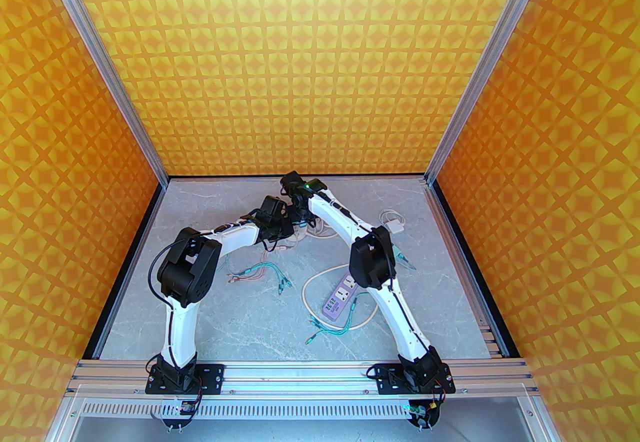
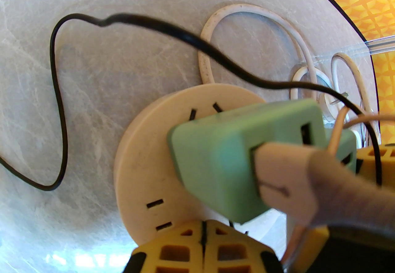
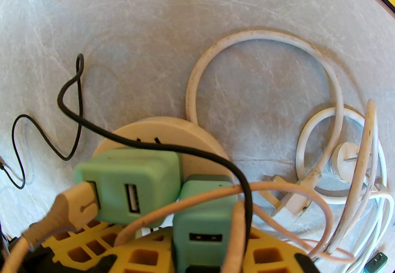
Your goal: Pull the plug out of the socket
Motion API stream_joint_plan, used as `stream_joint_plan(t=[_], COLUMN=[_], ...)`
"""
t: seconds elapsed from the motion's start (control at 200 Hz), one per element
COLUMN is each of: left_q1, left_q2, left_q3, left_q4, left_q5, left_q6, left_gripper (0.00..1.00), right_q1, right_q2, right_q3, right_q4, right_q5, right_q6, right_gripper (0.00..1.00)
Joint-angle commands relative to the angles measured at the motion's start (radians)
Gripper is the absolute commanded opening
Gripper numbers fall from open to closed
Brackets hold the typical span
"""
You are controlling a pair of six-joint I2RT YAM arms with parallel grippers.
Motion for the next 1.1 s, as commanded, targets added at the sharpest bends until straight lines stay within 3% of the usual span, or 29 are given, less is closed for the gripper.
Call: stream_joint_plan(t=[0.0,0.095,0.215,0.415,0.5,0.785,0.915,1.095], left_q1=[-0.037,-0.038,-0.039,-0.040,-0.040,-0.040,-0.039,-0.027], left_q2=[0.158,0.164,0.160,0.149,0.148,0.166,0.132,0.015], left_q3=[-0.066,-0.062,-0.061,-0.070,-0.073,-0.060,-0.076,-0.151], left_q4=[-0.185,-0.185,-0.185,-0.186,-0.186,-0.186,-0.173,-0.036], left_q5=[0.030,0.031,0.031,0.031,0.031,0.033,0.034,0.064], left_q6=[0.001,0.000,0.000,0.004,0.004,0.001,0.000,-0.029], left_gripper=[0.00,0.00,0.00,0.00,0.00,0.00,0.00,0.00], right_q1=[0.078,0.083,0.082,0.067,0.065,0.109,0.111,0.097], right_q2=[-0.146,-0.209,-0.187,0.020,0.052,-0.216,-0.206,-0.158], right_q3=[-0.220,-0.319,-0.286,0.053,0.110,-0.293,-0.289,-0.249], right_q4=[0.140,0.196,0.173,-0.008,-0.041,0.183,0.179,0.179], right_q5=[-0.171,-0.173,-0.167,-0.211,-0.208,-0.167,-0.176,-0.222], right_q6=[0.049,0.063,0.053,0.020,0.021,0.078,0.077,0.088], right_gripper=[0.27,0.27,0.27,0.27,0.27,0.27,0.28,0.27])
